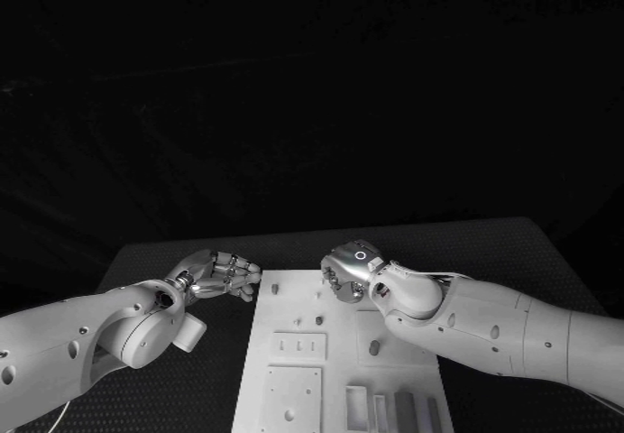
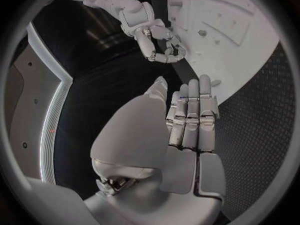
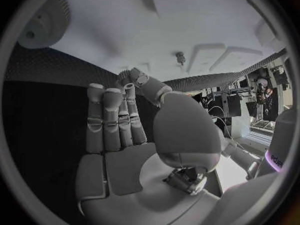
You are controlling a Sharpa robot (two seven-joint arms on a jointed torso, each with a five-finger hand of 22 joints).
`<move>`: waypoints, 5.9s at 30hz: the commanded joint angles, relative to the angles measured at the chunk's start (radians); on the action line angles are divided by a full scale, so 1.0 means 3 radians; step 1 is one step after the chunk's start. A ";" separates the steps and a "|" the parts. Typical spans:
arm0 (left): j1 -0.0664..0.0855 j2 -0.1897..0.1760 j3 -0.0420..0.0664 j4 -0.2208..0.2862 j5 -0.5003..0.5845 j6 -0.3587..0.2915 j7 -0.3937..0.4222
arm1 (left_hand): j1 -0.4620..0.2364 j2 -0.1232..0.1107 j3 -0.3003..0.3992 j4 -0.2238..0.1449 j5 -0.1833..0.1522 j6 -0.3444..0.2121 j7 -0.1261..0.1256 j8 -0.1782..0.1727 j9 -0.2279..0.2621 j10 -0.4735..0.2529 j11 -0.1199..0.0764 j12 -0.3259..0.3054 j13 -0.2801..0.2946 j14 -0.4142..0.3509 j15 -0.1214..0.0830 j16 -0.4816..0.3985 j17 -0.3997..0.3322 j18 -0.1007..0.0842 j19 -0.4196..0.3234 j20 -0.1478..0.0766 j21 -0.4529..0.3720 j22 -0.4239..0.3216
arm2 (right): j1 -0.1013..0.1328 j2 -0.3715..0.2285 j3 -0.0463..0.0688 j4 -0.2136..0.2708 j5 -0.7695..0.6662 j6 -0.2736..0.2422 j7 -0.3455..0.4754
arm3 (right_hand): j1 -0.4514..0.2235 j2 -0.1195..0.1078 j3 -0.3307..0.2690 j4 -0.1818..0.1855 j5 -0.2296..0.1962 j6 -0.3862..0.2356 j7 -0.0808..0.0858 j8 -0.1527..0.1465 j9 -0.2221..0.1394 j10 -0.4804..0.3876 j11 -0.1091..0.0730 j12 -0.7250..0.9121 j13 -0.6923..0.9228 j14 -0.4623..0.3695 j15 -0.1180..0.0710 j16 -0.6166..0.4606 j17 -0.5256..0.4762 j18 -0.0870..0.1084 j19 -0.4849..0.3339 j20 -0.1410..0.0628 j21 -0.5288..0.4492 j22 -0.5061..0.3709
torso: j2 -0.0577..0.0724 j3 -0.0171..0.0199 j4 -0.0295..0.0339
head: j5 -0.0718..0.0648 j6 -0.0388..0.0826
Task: Assemble the parts on the task board
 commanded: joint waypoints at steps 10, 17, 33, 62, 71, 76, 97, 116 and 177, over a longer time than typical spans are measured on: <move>0.0003 0.0021 0.0001 -0.0020 0.0012 0.0017 0.0018 | -0.0044 -0.0004 0.0023 -0.0004 0.0006 -0.0012 0.0024 -0.0019 -0.0004 0.0006 0.0026 -0.0019 0.0004 0.0022 0.0005 -0.0025 0.0009 0.0035 -0.0020 -0.0008 -0.0015 0.0006 | 0.0003 0.0158 0.0001 -0.0160 -0.0108 -0.0249 -0.0060 | -0.0037 -0.0010 0.0037 0.0004 0.0021 0.0027 0.0003 0.0015 0.0009 0.0159 -0.0063 0.0079 0.0169 0.0007 -0.0021 0.0028 0.0007 0.0216 0.0037 -0.0046 0.0021 0.0074 | 0.0004 0.0007 0.0000 | 0.0021 0.0012; 0.0003 0.0049 0.0001 -0.0036 0.0012 0.0022 0.0022 | -0.0044 -0.0004 0.0024 -0.0005 0.0006 -0.0012 0.0024 -0.0020 -0.0004 0.0005 0.0027 -0.0021 0.0005 0.0023 0.0005 -0.0027 0.0012 0.0035 -0.0020 -0.0008 -0.0015 0.0007 | 0.0000 0.0243 0.0000 -0.0250 -0.0088 -0.0235 -0.0034 | -0.0038 -0.0012 0.0039 0.0004 0.0021 0.0027 0.0003 0.0015 0.0010 0.0160 -0.0063 0.0078 0.0170 0.0007 -0.0021 0.0030 0.0008 0.0216 0.0037 -0.0046 0.0023 0.0074 | 0.0005 0.0006 0.0007 | 0.0015 -0.0004; 0.0004 0.0042 0.0002 -0.0016 0.0012 0.0024 0.0021 | -0.0045 -0.0009 0.0026 -0.0005 0.0006 -0.0013 0.0025 -0.0022 -0.0004 0.0005 0.0028 -0.0027 0.0007 0.0023 0.0005 -0.0033 0.0018 0.0035 -0.0021 -0.0007 -0.0017 0.0009 | -0.0017 0.0332 -0.0004 -0.0377 -0.0010 -0.0230 0.0025 | -0.0039 -0.0011 0.0045 0.0003 0.0021 0.0027 0.0002 0.0014 0.0012 0.0160 -0.0063 0.0075 0.0172 0.0005 -0.0021 0.0033 0.0008 0.0216 0.0035 -0.0047 0.0026 0.0073 | 0.0020 0.0011 0.0008 | 0.0035 -0.0033; 0.0005 0.0050 0.0002 -0.0021 0.0012 0.0018 0.0020 | -0.0048 -0.0013 0.0032 -0.0005 0.0006 -0.0013 0.0025 -0.0024 -0.0003 0.0007 0.0029 -0.0038 0.0010 0.0026 0.0006 -0.0044 0.0031 0.0036 -0.0021 -0.0007 -0.0019 0.0014 | -0.0026 0.0356 -0.0014 -0.0415 0.0010 -0.0176 0.0040 | -0.0043 -0.0010 0.0052 0.0002 0.0021 0.0027 0.0001 0.0014 0.0017 0.0162 -0.0064 0.0071 0.0176 0.0002 -0.0021 0.0039 0.0010 0.0216 0.0032 -0.0049 0.0033 0.0073 | 0.0029 0.0016 0.0002 | 0.0053 -0.0099; 0.0005 0.0052 0.0002 -0.0023 0.0012 0.0014 0.0018 | -0.0049 -0.0013 0.0033 -0.0005 0.0006 -0.0013 0.0025 -0.0024 -0.0003 0.0007 0.0029 -0.0040 0.0011 0.0026 0.0006 -0.0047 0.0033 0.0036 -0.0021 -0.0007 -0.0019 0.0015 | -0.0030 0.0362 -0.0018 -0.0425 0.0019 -0.0146 0.0047 | -0.0044 -0.0009 0.0054 0.0002 0.0021 0.0027 0.0001 0.0013 0.0018 0.0162 -0.0064 0.0070 0.0177 0.0002 -0.0021 0.0040 0.0010 0.0216 0.0030 -0.0049 0.0035 0.0073 | 0.0029 0.0018 0.0002 | 0.0062 -0.0102; 0.0005 0.0060 0.0002 -0.0028 0.0012 0.0017 0.0017 | -0.0049 -0.0014 0.0034 -0.0006 0.0006 -0.0013 0.0025 -0.0024 -0.0003 0.0008 0.0029 -0.0041 0.0012 0.0026 0.0006 -0.0048 0.0035 0.0036 -0.0022 -0.0007 -0.0020 0.0015 | -0.0035 0.0368 -0.0029 -0.0432 0.0044 -0.0131 0.0061 | -0.0046 -0.0009 0.0055 0.0002 0.0021 0.0027 0.0002 0.0013 0.0019 0.0162 -0.0063 0.0069 0.0178 0.0001 -0.0021 0.0042 0.0010 0.0216 0.0029 -0.0049 0.0036 0.0073 | 0.0031 0.0018 0.0003 | 0.0059 -0.0107; 0.0005 0.0052 0.0002 -0.0023 0.0012 0.0012 0.0015 | -0.0051 -0.0016 0.0037 -0.0005 0.0006 -0.0012 0.0025 -0.0026 -0.0002 0.0010 0.0029 -0.0046 0.0014 0.0028 0.0006 -0.0054 0.0042 0.0036 -0.0022 -0.0007 -0.0021 0.0018 | -0.0054 0.0381 -0.0035 -0.0460 0.0079 -0.0124 0.0068 | -0.0051 -0.0004 0.0059 0.0002 0.0021 0.0024 0.0003 0.0010 0.0022 0.0161 -0.0062 0.0064 0.0180 -0.0003 -0.0020 0.0044 0.0010 0.0216 0.0024 -0.0049 0.0040 0.0072 | 0.0036 0.0023 0.0000 | 0.0061 -0.0112; 0.0005 0.0058 0.0002 -0.0028 0.0012 0.0013 0.0014 | -0.0051 -0.0017 0.0040 -0.0006 0.0006 -0.0013 0.0025 -0.0027 -0.0002 0.0012 0.0030 -0.0051 0.0016 0.0030 0.0006 -0.0060 0.0049 0.0036 -0.0022 -0.0006 -0.0022 0.0021 | -0.0054 0.0409 -0.0035 -0.0535 0.0102 -0.0133 0.0091 | -0.0052 -0.0001 0.0063 0.0001 0.0021 0.0023 0.0003 0.0009 0.0025 0.0161 -0.0062 0.0061 0.0183 -0.0005 -0.0020 0.0046 0.0009 0.0216 0.0020 -0.0050 0.0044 0.0072 | 0.0039 0.0022 0.0003 | 0.0062 -0.0107; 0.0005 0.0021 0.0002 -0.0054 0.0012 -0.0010 0.0012 | -0.0057 -0.0025 0.0045 -0.0007 0.0006 -0.0016 0.0027 -0.0032 -0.0001 0.0013 0.0031 -0.0068 0.0022 0.0033 0.0007 -0.0078 0.0068 0.0036 -0.0024 -0.0006 -0.0027 0.0027 | 0.0138 -0.0005 0.0005 0.0013 0.0653 -0.0106 0.0126 | -0.0220 -0.0257 0.0094 0.0057 0.0020 -0.0558 0.0256 -0.0285 -0.0100 -0.0511 0.0176 -0.0091 -0.0063 -0.0088 0.0207 0.0048 -0.0052 0.0216 -0.0048 0.0009 0.0021 0.0040 | 0.0032 0.0034 -0.0019 | 0.0057 -0.0089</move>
